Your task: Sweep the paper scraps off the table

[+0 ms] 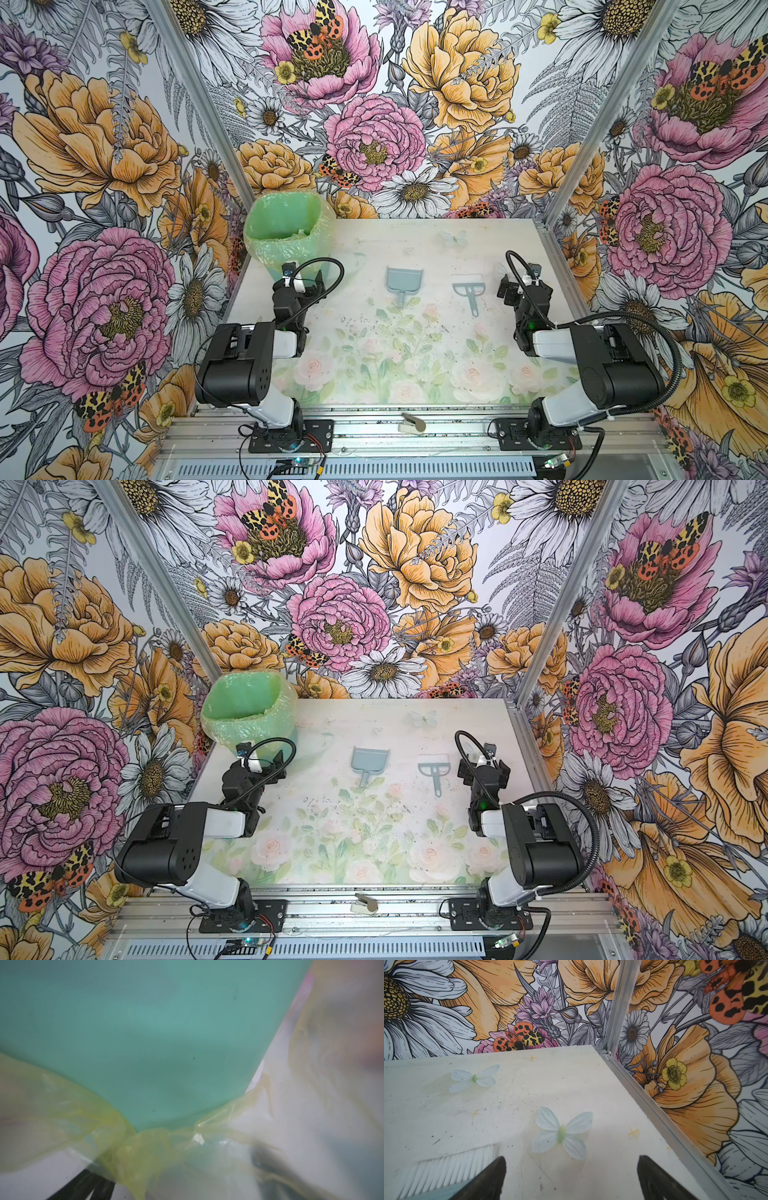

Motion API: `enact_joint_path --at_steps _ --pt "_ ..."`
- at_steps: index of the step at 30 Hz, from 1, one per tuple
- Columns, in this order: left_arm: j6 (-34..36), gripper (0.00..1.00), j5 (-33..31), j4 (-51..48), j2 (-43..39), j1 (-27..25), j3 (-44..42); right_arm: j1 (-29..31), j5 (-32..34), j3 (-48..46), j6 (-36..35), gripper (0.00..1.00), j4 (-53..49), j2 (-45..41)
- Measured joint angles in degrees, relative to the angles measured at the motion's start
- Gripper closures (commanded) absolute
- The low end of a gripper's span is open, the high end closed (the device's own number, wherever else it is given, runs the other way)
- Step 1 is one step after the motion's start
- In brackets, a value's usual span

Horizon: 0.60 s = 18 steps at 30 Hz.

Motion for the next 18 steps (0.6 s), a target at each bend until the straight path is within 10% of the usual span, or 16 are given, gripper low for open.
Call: enact_joint_path --at_steps 18 --pt "0.2 0.01 -0.7 -0.9 0.0 0.0 0.0 0.0 0.0 0.0 0.0 0.00 0.0 0.0"
